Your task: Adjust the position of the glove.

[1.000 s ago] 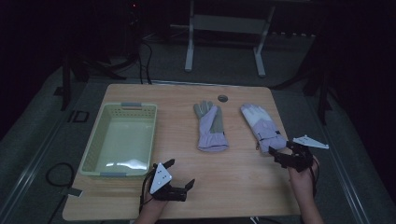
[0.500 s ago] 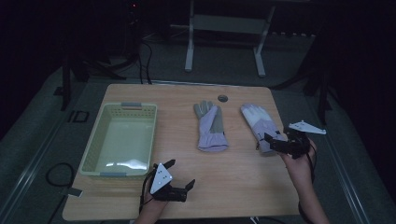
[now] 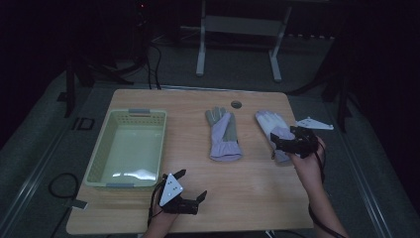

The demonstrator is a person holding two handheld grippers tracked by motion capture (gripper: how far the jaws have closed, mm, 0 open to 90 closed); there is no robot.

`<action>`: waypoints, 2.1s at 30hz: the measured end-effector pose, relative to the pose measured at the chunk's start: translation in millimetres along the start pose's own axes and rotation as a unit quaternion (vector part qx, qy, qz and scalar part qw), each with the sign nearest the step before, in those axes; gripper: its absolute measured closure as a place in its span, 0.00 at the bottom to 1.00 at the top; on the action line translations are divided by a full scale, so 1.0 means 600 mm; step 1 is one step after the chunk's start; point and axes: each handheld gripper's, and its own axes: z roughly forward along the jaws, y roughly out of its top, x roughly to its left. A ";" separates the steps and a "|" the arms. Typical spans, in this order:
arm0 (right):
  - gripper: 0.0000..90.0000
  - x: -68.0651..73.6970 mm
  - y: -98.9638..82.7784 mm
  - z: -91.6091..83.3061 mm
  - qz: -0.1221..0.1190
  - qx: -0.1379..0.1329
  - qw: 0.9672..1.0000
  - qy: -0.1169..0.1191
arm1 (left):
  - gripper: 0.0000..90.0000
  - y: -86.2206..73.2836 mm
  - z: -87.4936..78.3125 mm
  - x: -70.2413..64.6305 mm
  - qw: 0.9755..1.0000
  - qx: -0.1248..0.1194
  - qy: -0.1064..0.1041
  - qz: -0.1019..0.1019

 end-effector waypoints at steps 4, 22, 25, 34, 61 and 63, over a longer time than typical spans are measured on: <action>0.18 0.011 0.017 0.012 -0.003 0.000 1.000 0.012 | 0.00 0.000 0.000 0.000 1.000 0.000 -0.001 0.000; 0.25 0.092 0.065 0.090 -0.023 0.004 0.998 0.058 | 0.00 0.000 0.000 0.000 1.000 0.001 -0.007 0.000; 0.25 0.105 0.069 0.106 -0.027 0.011 0.998 0.061 | 0.00 0.000 0.000 -0.001 1.000 0.001 -0.007 0.000; 0.29 0.124 0.080 0.154 -0.028 0.028 0.997 0.059 | 0.00 0.000 0.000 -0.001 1.000 0.000 -0.004 0.002; 0.38 0.139 0.027 0.306 0.020 0.133 0.990 0.053 | 0.00 0.000 0.000 -0.001 1.000 0.000 -0.009 0.001; 0.40 0.138 0.018 0.316 0.025 0.142 0.988 0.056 | 0.00 0.000 0.000 -0.001 1.000 0.001 -0.010 0.002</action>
